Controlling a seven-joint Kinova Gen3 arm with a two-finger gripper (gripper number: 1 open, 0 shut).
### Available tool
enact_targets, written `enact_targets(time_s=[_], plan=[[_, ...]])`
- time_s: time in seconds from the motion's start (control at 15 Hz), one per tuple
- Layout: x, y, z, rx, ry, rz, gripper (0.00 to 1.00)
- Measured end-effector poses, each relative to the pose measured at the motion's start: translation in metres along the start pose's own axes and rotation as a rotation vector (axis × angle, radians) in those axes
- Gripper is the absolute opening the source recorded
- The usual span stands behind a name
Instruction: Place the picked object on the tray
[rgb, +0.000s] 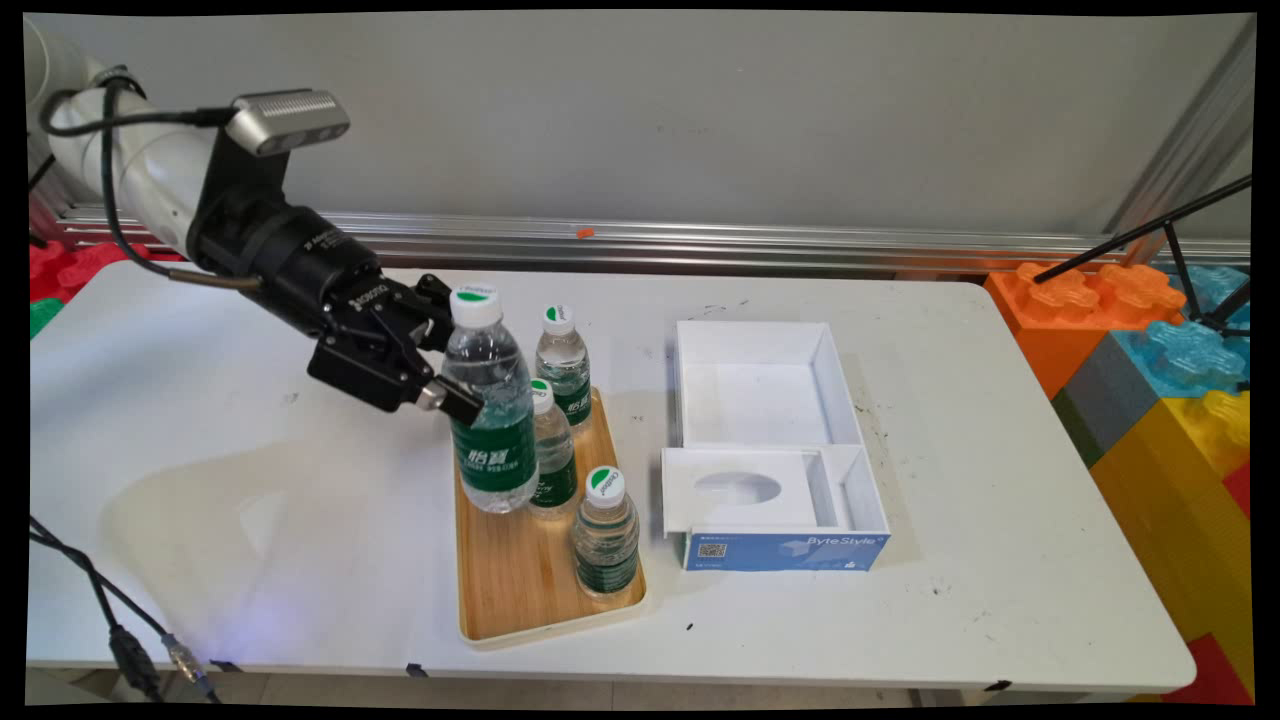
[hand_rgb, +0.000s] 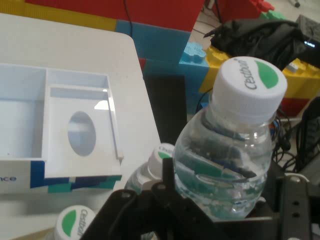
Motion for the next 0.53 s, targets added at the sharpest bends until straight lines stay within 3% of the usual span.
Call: enact_targets(time_s=[0.53], plan=[[-0.018, -0.002, 0.005, 0.002, -0.050, 0.049, 0.00]])
